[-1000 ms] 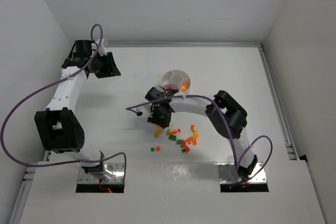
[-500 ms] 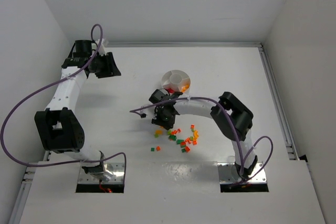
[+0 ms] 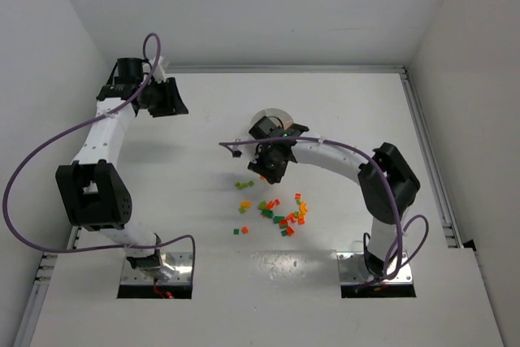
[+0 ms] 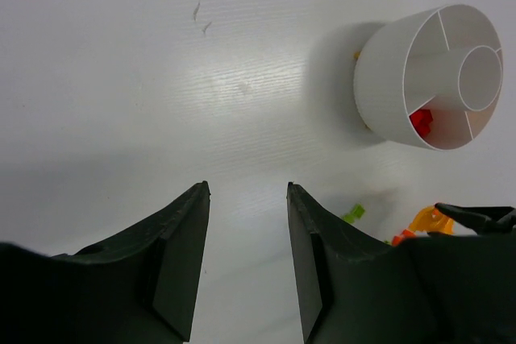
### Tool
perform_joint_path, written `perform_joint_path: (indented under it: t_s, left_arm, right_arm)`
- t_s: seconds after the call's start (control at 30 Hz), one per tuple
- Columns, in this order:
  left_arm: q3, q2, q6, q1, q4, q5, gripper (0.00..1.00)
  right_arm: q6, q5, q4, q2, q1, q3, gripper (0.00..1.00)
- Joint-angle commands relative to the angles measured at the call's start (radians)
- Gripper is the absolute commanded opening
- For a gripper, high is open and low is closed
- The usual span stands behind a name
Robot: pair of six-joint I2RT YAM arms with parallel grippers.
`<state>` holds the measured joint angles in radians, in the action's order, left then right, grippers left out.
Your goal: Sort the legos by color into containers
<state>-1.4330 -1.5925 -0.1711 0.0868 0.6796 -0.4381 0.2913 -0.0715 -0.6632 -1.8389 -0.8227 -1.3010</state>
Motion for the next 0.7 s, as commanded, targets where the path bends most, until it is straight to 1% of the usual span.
perform_joint_path:
  t_s: [0.0,0.07,0.17,0.37,0.53,0.67]
  left_arm:
    - [-0.055,-0.007,0.007,-0.007,-0.006,-0.021,0.49]
    - [-0.064,-0.018,0.007,-0.018,-0.006,-0.011,0.49]
    - [-0.073,-0.027,0.007,-0.027,-0.006,-0.011,0.49]
    - [-0.092,-0.046,0.007,-0.027,0.003,-0.011,0.49]
    - [-0.092,-0.046,0.016,-0.027,0.012,-0.011,0.49]
    - [-0.092,-0.055,0.016,-0.027,0.012,-0.011,0.49]
  right_arm:
    - [-0.029,0.041,-0.015,0.047,0.066,-0.053,0.0]
    - [-0.029,0.041,-0.015,0.047,0.095,-0.073,0.0]
    - [-0.029,0.076,-0.015,0.047,0.146,-0.145,0.0]
    - [-0.011,0.065,-0.015,0.011,0.227,-0.262,0.0]
    - [-0.021,0.047,-0.015,-0.013,0.255,-0.294,0.0]
    - [-0.063,0.009,-0.015,-0.032,0.28,-0.351,0.0]
